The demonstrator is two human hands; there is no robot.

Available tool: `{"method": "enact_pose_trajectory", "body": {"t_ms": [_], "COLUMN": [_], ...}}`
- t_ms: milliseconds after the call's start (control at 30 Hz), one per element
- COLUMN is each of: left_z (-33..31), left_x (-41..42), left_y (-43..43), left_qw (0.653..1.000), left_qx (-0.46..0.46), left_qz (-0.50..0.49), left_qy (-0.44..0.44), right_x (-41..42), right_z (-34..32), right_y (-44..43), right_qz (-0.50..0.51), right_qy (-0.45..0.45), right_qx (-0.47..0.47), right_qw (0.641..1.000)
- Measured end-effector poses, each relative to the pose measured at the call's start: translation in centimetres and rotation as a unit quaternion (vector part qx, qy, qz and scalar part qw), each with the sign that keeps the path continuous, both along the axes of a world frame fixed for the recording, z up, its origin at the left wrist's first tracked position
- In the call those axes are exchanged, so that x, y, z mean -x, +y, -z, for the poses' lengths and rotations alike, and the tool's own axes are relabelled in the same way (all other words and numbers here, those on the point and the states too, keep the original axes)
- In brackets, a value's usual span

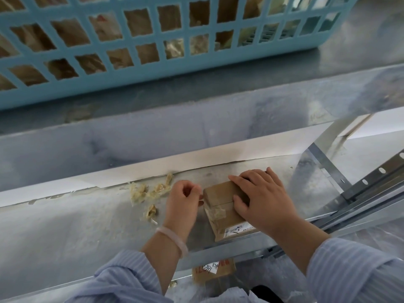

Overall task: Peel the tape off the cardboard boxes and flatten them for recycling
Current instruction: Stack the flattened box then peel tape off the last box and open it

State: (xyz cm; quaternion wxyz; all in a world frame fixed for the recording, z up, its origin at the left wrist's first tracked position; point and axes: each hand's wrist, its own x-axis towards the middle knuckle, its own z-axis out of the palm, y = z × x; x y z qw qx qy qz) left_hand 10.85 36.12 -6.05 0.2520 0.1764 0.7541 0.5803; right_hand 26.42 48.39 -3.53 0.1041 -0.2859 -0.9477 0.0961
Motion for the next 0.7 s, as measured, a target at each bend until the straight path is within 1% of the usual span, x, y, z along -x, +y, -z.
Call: {"method": "enact_pose_trajectory", "body": {"t_ms": [33,67,100,133,233,300,400,467,567,633,700], "left_z": [-0.4,-0.8,-1.2,-1.5,-2.2,-2.5,-3.3,-3.9,-4.3,-4.4,-4.1], "left_x": [0.5,1.1,1.8,2.3,2.7,2.9,3.3,3.6,3.6,3.3,3.0], "left_y": [0.1,0.2,0.3,0.3,0.4,0.8,1.1,1.1,0.7,0.4,0.2], "left_qw": [0.994,0.986,0.981,0.978,0.976,0.977,0.976,0.972,0.964,0.963,0.963], "left_qx": [-0.015,-0.01,0.007,0.024,0.072,0.096,0.113,0.136,0.182,0.183,0.178], "left_qz": [-0.01,0.003,0.032,0.063,0.113,0.125,0.13,0.141,0.172,0.183,0.199], "left_qy": [-0.105,-0.165,-0.19,-0.197,-0.173,-0.145,-0.135,-0.127,-0.093,-0.072,-0.022], "right_x": [0.0,0.1,0.1,0.1,0.1,0.2,0.3,0.3,0.2,0.3,0.3], "right_z": [0.0,0.0,0.0,0.0,-0.1,-0.1,0.0,0.0,0.1,0.2,0.2], "right_y": [0.0,0.0,0.0,0.0,-0.1,-0.1,-0.1,0.0,0.0,0.0,0.0], "right_qz": [0.002,0.003,0.003,0.002,0.005,0.006,0.007,0.007,0.007,0.009,0.008], "right_qy": [-0.003,-0.006,-0.01,-0.012,-0.011,-0.007,-0.002,-0.005,0.0,0.005,0.005], "right_qx": [0.001,0.0,-0.001,-0.003,-0.005,-0.006,-0.007,-0.009,-0.013,-0.013,-0.016], "right_qw": [1.0,1.0,1.0,1.0,1.0,1.0,1.0,1.0,1.0,1.0,1.0]}}
